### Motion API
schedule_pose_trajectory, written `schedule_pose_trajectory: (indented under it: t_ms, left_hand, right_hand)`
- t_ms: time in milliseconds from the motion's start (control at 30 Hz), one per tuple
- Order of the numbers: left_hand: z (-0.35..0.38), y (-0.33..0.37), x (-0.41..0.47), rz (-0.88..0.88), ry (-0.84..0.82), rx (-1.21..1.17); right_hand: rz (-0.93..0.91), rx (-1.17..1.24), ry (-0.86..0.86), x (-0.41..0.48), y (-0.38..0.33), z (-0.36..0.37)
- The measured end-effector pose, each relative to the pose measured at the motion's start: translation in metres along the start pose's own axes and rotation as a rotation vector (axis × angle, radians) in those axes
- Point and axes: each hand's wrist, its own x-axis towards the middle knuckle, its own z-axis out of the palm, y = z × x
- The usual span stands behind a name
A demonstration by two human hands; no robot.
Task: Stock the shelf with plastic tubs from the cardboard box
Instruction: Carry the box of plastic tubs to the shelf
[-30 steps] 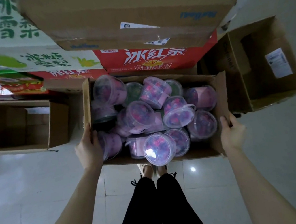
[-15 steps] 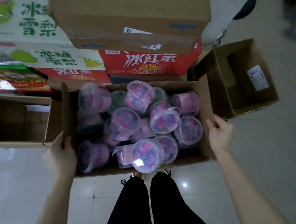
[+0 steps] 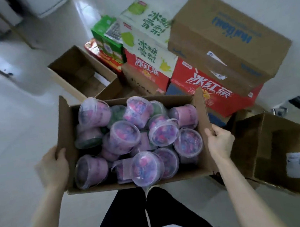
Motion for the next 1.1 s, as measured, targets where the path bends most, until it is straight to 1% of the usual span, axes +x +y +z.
schedule_pose_trajectory:
  t_ms: [133,333,500,667,767,900,1100]
  left_hand:
    - [-0.028,-0.064,-0.024,-0.183,0.098,-0.036]
    - [-0.077,-0.163,-0.050,-0.403,0.287,-0.057]
    - [-0.113,-0.251,-0.059,-0.585,0.428,-0.086]
    - [-0.150,-0.324,-0.065,-0.841,0.542,-0.168]
    - [-0.173,-0.362,-0.067,-0.959,0.617,-0.153]
    - [-0.195,-0.408,-0.068,-1.085,0.700,-0.142]
    - [-0.230,-0.471,-0.051,-1.275,0.767,-0.095]
  right_hand:
    - [-0.137,-0.087,-0.156,-0.008,-0.051,0.033]
    - [-0.340,-0.072,-0.348,-0.061,-0.142,0.108]
    - [-0.499,-0.079,-0.458,-0.130,-0.217,0.184]
    - [-0.664,-0.086,-0.579,-0.202,-0.288,0.253]
    - [-0.748,-0.080,-0.660,-0.246,-0.329,0.296]
    - [-0.911,-0.078,-0.756,-0.303,-0.383,0.360]
    - [-1.112,-0.150,-0.907,-0.396,-0.467,0.468]
